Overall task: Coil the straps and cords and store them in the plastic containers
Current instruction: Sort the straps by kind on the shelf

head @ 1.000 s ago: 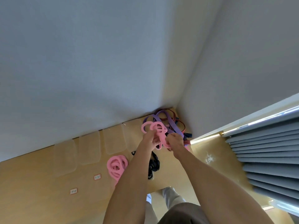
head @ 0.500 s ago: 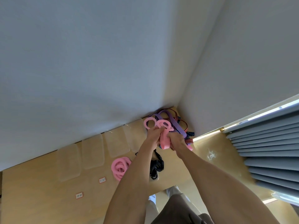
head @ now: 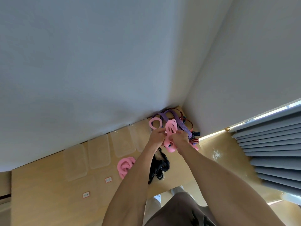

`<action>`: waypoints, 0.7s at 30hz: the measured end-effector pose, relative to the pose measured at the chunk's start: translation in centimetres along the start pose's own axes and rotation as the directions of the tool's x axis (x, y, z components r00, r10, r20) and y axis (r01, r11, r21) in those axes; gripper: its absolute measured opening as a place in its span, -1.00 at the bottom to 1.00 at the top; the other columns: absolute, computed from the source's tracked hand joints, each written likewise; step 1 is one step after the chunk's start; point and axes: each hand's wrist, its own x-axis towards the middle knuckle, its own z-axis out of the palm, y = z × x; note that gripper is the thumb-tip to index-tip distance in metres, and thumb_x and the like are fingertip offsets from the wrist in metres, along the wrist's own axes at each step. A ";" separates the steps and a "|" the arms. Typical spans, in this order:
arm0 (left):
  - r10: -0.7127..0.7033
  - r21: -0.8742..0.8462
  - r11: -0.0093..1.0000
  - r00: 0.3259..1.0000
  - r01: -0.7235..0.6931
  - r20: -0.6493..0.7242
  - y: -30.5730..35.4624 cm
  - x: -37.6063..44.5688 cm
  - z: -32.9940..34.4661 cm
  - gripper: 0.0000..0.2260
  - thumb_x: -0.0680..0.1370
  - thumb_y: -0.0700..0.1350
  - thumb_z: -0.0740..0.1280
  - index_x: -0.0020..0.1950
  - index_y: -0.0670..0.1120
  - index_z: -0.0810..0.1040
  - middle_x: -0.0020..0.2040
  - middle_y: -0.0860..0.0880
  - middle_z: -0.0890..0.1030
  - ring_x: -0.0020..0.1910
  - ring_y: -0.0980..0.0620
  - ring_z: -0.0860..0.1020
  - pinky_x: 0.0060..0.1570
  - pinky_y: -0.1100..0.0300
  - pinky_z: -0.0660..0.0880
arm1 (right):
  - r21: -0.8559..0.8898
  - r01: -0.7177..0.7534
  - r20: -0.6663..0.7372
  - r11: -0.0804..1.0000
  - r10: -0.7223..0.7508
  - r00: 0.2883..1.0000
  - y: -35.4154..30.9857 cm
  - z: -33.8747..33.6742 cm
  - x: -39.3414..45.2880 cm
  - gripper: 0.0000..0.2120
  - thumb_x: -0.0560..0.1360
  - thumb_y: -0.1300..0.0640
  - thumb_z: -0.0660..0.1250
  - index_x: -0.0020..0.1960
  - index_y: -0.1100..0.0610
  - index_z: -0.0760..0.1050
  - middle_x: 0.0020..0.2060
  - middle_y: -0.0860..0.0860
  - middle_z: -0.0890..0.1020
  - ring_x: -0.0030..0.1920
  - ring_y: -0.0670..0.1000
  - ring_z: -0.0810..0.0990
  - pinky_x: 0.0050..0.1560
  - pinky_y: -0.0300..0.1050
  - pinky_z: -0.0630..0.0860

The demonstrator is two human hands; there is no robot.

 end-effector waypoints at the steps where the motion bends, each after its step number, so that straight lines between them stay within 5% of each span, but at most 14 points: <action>1: 0.047 0.153 0.988 0.997 -0.038 -0.058 -0.1 0.1 0.0 -0.70 0.41 -0.31 0.19 -0.09 -0.16 0.71 -0.26 -0.10 0.58 -0.29 -0.06 0.44 -0.35 0.22 0.32 | -0.039 0.005 0.001 0.999 -0.005 1.000 0.1 -0.1 0.2 -0.44 0.39 0.36 0.43 0.37 0.16 0.46 0.15 0.18 0.59 0.08 0.20 0.57 0.16 0.07 0.57; 3: 0.151 0.401 0.914 0.972 -0.068 -0.181 -0.2 0.3 -0.1 -0.80 0.37 -0.26 0.28 -0.14 -0.18 0.69 -0.23 -0.11 0.64 -0.27 -0.05 0.49 -0.34 0.22 0.32 | -0.075 0.037 0.021 0.997 -0.035 0.999 0.1 -0.4 0.2 -0.46 0.39 0.36 0.41 0.35 0.15 0.50 0.18 0.15 0.57 0.05 0.15 0.56 0.07 -0.01 0.56; 5: 0.203 0.397 0.912 0.956 -0.105 -0.213 -0.3 0.5 0.0 -0.83 0.41 -0.34 0.32 -0.04 -0.19 0.60 -0.15 -0.10 0.62 -0.22 -0.05 0.51 -0.31 0.21 0.34 | -0.037 0.052 0.039 0.998 -0.051 0.998 0.0 -0.5 0.1 -0.51 0.38 0.35 0.37 0.29 0.13 0.53 0.10 0.10 0.59 0.01 0.12 0.57 -0.02 -0.05 0.53; 8: 0.177 0.332 0.935 0.975 -0.124 -0.137 -0.1 1.0 0.1 -0.73 0.43 -0.34 0.40 0.09 -0.17 0.48 -0.09 -0.04 0.57 -0.15 -0.03 0.54 -0.23 0.24 0.44 | -0.036 0.048 0.022 0.998 -0.048 0.999 -0.3 -0.8 0.1 -0.63 0.38 0.32 0.29 0.17 0.11 0.53 -0.01 0.10 0.60 -0.01 0.13 0.57 0.03 -0.01 0.54; 11: 0.202 0.513 0.841 0.979 -0.173 -0.001 -0.3 1.6 0.3 -0.92 0.49 -0.26 0.37 -0.03 -0.17 0.56 -0.10 -0.14 0.64 -0.04 -0.15 0.62 -0.12 0.08 0.46 | 0.048 0.036 0.034 0.998 -0.037 0.999 -0.2 -1.6 0.6 -0.84 0.48 0.34 0.22 -0.11 0.12 0.49 -0.19 0.04 0.55 -0.23 0.00 0.53 -0.19 -0.13 0.51; 13: 0.205 0.567 0.797 0.976 -0.209 0.071 -0.7 1.7 0.2 -0.93 0.49 -0.18 0.42 -0.07 -0.16 0.59 -0.11 -0.12 0.66 -0.05 -0.09 0.62 -0.10 0.10 0.46 | 0.069 0.018 0.045 0.997 -0.021 0.999 0.1 -1.9 1.1 -0.77 0.54 0.33 0.19 -0.21 0.08 0.43 -0.27 0.01 0.50 -0.33 -0.05 0.49 -0.31 -0.17 0.45; 15: 0.204 0.569 0.792 0.974 -0.221 0.094 -0.9 1.5 0.0 -0.87 0.51 -0.13 0.44 -0.09 -0.20 0.64 -0.13 -0.13 0.69 -0.12 -0.06 0.61 -0.08 0.05 0.50 | 0.065 0.015 0.030 0.998 -0.017 0.999 0.1 -1.9 1.0 -0.79 0.53 0.32 0.19 -0.24 0.13 0.45 -0.33 0.05 0.49 -0.39 -0.01 0.45 -0.35 -0.15 0.42; 18: 0.253 0.434 0.878 0.966 -0.204 -0.058 -1.1 1.6 -0.2 -0.88 0.51 -0.20 0.40 -0.14 -0.24 0.66 -0.20 -0.19 0.67 -0.22 -0.11 0.58 -0.14 -0.02 0.52 | -0.112 0.091 0.012 0.990 -0.090 0.996 0.6 -1.2 1.5 -0.90 0.57 0.19 0.31 -0.13 0.16 0.49 -0.25 0.08 0.55 -0.31 0.03 0.51 -0.25 -0.12 0.48; 21: 0.278 0.336 0.919 0.943 -0.205 -0.184 -0.5 1.7 -0.4 -0.86 0.47 -0.17 0.39 -0.21 -0.23 0.62 -0.34 -0.10 0.58 -0.35 0.01 0.50 -0.34 0.14 0.39 | -0.009 0.096 -0.056 0.995 -0.097 0.994 0.5 -0.5 1.2 -0.85 0.55 0.12 0.34 -0.18 0.14 0.53 -0.26 0.05 0.59 -0.28 0.03 0.56 -0.26 -0.19 0.52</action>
